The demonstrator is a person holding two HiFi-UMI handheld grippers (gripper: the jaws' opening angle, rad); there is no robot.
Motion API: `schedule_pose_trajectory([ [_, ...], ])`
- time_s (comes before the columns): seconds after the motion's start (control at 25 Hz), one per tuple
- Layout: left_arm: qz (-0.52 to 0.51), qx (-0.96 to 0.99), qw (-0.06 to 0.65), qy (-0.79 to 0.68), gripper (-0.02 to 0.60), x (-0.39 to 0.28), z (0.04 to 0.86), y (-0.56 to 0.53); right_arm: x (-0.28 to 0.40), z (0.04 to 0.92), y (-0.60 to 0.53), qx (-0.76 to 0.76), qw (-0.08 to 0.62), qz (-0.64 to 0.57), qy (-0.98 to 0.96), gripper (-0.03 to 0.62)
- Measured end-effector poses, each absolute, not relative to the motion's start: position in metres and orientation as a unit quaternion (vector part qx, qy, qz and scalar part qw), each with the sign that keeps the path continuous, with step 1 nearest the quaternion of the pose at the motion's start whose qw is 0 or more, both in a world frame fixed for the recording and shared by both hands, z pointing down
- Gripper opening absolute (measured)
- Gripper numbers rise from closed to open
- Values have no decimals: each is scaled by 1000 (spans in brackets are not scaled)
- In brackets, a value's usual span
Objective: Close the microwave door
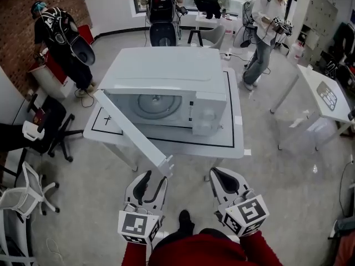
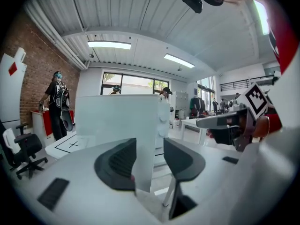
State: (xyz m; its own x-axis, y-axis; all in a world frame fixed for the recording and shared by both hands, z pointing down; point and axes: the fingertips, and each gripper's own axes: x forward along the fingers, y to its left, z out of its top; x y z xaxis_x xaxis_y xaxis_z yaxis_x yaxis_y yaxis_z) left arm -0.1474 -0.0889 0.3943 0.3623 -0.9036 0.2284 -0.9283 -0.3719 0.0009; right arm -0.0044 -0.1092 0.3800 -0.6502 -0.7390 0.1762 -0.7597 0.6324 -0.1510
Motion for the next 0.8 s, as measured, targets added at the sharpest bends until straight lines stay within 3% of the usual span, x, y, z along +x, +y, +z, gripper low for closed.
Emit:
schedule_pose_trajectory([
  [0.8,79,860,80,-498,175,-128,392,-116,-7,399,-120,436,79,157,-883,12],
])
